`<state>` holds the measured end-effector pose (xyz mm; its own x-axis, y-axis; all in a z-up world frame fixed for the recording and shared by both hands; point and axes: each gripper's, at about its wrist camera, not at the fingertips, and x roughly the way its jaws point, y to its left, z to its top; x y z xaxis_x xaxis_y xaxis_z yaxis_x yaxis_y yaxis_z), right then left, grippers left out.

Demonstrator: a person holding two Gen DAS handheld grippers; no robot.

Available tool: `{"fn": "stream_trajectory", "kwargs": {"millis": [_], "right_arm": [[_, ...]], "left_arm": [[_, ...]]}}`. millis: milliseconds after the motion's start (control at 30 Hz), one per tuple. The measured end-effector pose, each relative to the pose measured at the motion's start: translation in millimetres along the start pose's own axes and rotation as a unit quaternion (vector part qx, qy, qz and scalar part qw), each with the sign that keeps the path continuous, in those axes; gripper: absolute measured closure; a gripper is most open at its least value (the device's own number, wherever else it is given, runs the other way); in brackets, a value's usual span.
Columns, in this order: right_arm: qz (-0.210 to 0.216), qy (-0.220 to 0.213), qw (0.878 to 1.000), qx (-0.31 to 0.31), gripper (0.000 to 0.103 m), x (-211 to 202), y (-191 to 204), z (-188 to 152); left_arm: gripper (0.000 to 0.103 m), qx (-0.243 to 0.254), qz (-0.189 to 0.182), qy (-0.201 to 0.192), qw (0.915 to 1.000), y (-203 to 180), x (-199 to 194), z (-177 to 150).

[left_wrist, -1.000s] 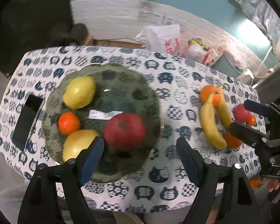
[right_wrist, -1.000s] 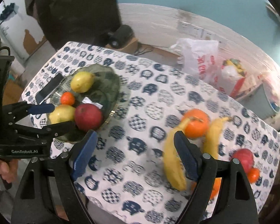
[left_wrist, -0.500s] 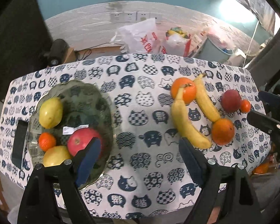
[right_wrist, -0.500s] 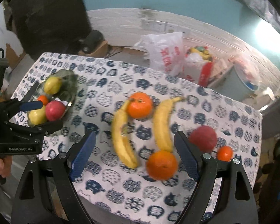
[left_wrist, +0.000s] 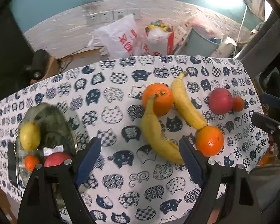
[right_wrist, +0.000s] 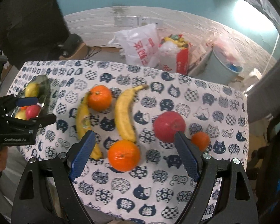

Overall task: Organize fruits
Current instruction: 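Grasp the second red apple with the right tool while the left tool grasps an orange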

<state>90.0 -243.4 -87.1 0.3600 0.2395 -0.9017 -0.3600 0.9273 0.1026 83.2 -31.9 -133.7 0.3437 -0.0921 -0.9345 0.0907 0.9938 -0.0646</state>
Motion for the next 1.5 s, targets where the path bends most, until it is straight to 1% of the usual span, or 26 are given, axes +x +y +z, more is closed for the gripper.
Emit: {"fn": "stream_trajectory", "kwargs": {"millis": [233,433,533,633,700,833,1067,1133,1300,1333,1367,1433,1467,1500], "right_arm": [[-0.008,0.023,0.999,0.031,0.018,24.1,-28.9,6.9],[-0.009,0.051,0.997,0.053,0.018,55.7,-47.3,12.1],[-0.009,0.064,0.996,0.061,0.018,71.8,-54.3,12.7],[-0.008,0.075,0.995,0.070,0.018,86.2,-60.5,13.8],[-0.007,0.081,0.994,0.076,0.018,95.4,-64.0,14.8],[-0.013,0.095,0.992,0.085,0.018,112.6,-68.2,14.6],[-0.020,0.119,0.989,0.089,0.018,134.6,-68.5,9.7],[-0.021,0.122,0.988,0.091,0.018,139.2,-69.1,7.7],[-0.027,0.123,0.988,0.093,0.018,145.5,-72.1,5.3],[-0.023,0.122,0.988,0.095,0.018,146.5,-73.6,4.5],[-0.019,0.121,0.988,0.097,0.019,147.1,-74.6,4.1],[-0.008,0.120,0.987,0.105,0.022,149.6,-74.4,2.3],[-0.002,0.119,0.987,0.108,0.025,150.8,-74.0,1.9],[-0.002,0.117,0.987,0.110,0.025,151.1,-75.1,2.0]], "left_arm": [[0.016,0.025,-0.009,0.013,0.9996,-14.3,21.5,26.2],[0.016,0.049,-0.006,0.021,0.9986,-25.2,46.3,45.5],[0.016,0.051,-0.005,0.028,0.9983,-26.1,61.9,53.5],[0.016,0.042,-0.012,0.039,0.9983,-23.7,76.7,60.5],[0.016,0.035,-0.020,0.045,0.9982,-21.1,84.7,63.1],[0.016,0.029,-0.022,0.054,0.9979,-19.6,97.2,67.9],[0.016,0.049,-0.016,0.068,0.9964,-26.9,117.6,68.0],[0.016,0.048,-0.015,0.065,0.9966,-28.1,119.8,67.9],[0.016,0.046,-0.027,0.053,0.9971,-28.1,121.6,71.4],[0.020,0.049,-0.029,0.053,0.9970,-28.5,122.6,71.3],[0.028,0.051,-0.029,0.053,0.9969,-28.4,124.5,70.9],[0.035,0.050,-0.043,0.059,0.9961,-27.8,129.4,69.8],[0.035,0.047,-0.048,0.059,0.9960,-27.2,130.3,69.2],[0.036,0.046,-0.046,0.054,0.9964,-27.4,129.8,68.6]]}}
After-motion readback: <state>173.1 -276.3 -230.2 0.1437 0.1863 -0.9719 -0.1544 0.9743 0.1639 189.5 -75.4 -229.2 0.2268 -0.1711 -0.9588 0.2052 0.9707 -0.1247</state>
